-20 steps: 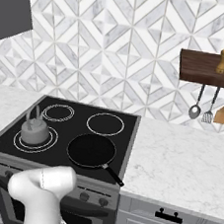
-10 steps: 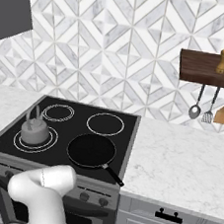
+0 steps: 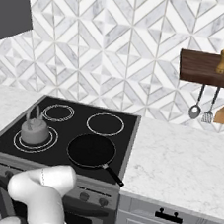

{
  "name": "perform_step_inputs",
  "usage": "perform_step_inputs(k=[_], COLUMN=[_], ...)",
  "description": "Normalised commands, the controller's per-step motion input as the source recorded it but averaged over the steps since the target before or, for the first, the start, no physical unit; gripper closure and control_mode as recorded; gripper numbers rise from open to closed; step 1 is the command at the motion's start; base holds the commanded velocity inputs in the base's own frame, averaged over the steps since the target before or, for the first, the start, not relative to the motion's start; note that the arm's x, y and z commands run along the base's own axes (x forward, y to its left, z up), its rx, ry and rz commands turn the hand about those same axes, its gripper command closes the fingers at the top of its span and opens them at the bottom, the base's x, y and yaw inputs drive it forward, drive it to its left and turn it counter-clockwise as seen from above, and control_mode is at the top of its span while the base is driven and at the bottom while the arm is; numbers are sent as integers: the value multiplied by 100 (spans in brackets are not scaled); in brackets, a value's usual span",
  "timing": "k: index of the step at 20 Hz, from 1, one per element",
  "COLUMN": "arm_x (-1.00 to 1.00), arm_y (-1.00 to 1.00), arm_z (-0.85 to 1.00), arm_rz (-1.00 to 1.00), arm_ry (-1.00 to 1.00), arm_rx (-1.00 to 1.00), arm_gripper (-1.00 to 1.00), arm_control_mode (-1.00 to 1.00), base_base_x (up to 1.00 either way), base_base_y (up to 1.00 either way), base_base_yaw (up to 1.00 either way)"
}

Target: Pick the kettle from the counter and place it on a stove burner. Then turn the burner on.

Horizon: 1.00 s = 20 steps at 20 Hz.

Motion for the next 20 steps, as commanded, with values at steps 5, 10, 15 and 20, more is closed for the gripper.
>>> perform_step_inputs(k=[5, 10, 15, 20], arm_x=[17, 15, 17, 12], arm_y=[1, 15, 21, 12], arm_z=[-28, -32, -27, -24], arm_rz=[0, 0, 0, 0], arm_ry=[-5, -2, 0, 0], arm_rx=[0, 0, 0, 0], arm_gripper=[-100, -100, -100, -100], arm_control_mode=[-100, -100, -100, -100], base_base_x=[0, 0, 0, 0], base_base_y=[0, 0, 0, 0], base_base_yaw=[0, 0, 0, 0])
